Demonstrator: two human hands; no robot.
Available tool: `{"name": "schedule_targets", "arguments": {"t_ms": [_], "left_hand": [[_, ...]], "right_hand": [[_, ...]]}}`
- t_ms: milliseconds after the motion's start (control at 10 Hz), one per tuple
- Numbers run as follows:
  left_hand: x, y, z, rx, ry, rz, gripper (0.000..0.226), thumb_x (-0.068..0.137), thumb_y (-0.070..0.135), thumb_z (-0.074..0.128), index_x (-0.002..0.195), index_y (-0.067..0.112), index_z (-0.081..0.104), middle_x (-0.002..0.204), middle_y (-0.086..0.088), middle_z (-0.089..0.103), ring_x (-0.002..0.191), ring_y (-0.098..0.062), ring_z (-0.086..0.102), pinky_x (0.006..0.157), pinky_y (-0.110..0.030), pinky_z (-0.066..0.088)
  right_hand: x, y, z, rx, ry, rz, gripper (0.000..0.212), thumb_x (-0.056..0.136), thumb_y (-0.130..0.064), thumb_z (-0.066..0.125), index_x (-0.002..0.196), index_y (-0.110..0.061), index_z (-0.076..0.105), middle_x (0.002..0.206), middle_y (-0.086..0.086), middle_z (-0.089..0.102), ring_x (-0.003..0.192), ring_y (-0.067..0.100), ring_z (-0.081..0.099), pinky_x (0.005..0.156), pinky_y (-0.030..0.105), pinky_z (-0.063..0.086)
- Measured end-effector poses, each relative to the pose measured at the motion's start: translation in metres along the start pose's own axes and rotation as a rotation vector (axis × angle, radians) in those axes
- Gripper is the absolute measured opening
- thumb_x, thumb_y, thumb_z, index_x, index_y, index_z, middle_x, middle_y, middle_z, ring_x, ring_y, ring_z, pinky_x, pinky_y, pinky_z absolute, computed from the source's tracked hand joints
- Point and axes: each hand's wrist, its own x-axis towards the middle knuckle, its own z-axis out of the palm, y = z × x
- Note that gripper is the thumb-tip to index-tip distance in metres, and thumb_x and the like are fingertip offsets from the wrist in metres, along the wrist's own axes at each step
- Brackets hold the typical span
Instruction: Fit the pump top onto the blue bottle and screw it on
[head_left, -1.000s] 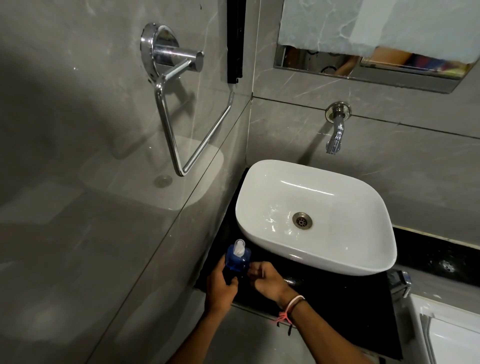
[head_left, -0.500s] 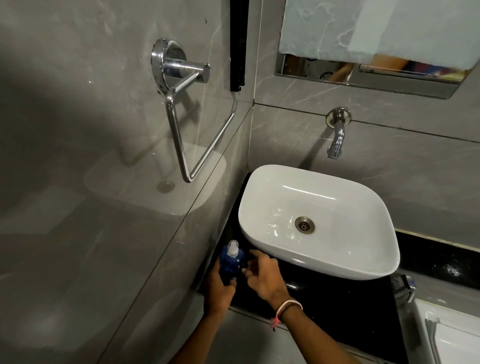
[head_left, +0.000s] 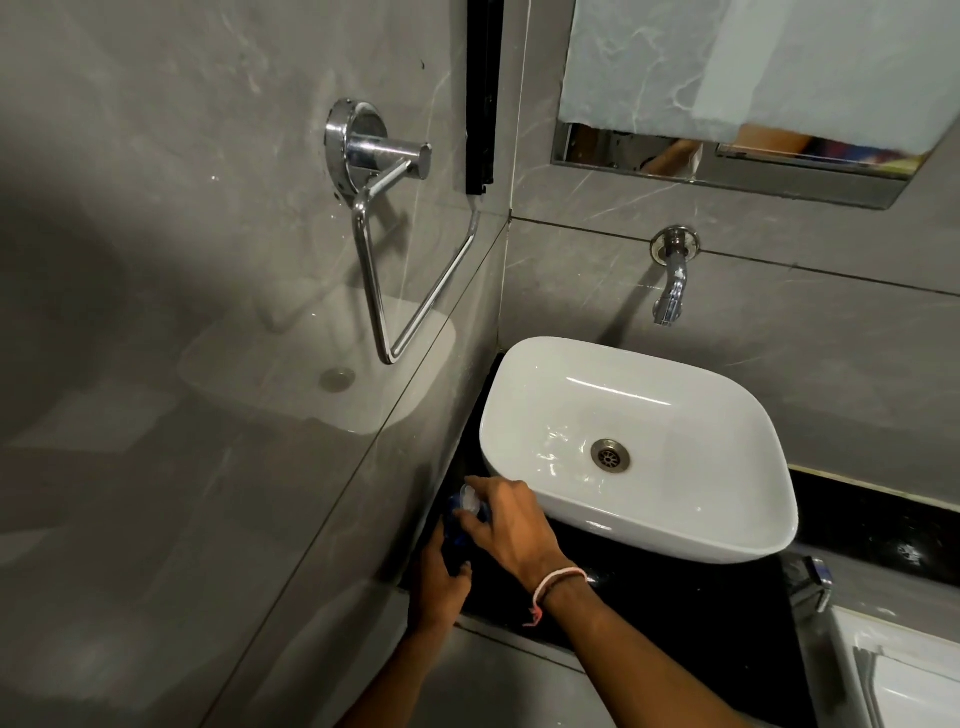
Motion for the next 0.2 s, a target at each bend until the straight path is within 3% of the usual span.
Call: {"name": "schedule_targets", "arguments": {"t_ms": [100,200], "left_hand": [[-0.004,0.003,-0.002,0.035,-0.021,0.006,0.076,0.082,0.004,0.067,0.147,0.023,0.035,0.148,-0.008,0.048,0.135,-0.025,0.045,0.11,-0.037,0.039],[-0.019,0.001,-0.003,0.127,0.14,0.072,0.074,0.086,0.024,0.069,0.148,0.018,0.031,0.151,-0.012,0.043,0.137,-0.029,0.043,0.11,-0.042,0.041]], "right_hand": [[-0.005,-0.001,0.0,0.024,0.02,-0.022,0.029,0.085,-0.031,0.071,0.106,-0.012,0.065,0.1,0.011,0.075,0.091,0.032,0.068,0.078,0.045,0.06],[-0.015,0.011,-0.009,-0.041,0.164,-0.036,0.054,0.085,-0.053,0.066,0.126,-0.02,0.055,0.12,0.007,0.071,0.109,0.028,0.066,0.088,0.038,0.058]]}}
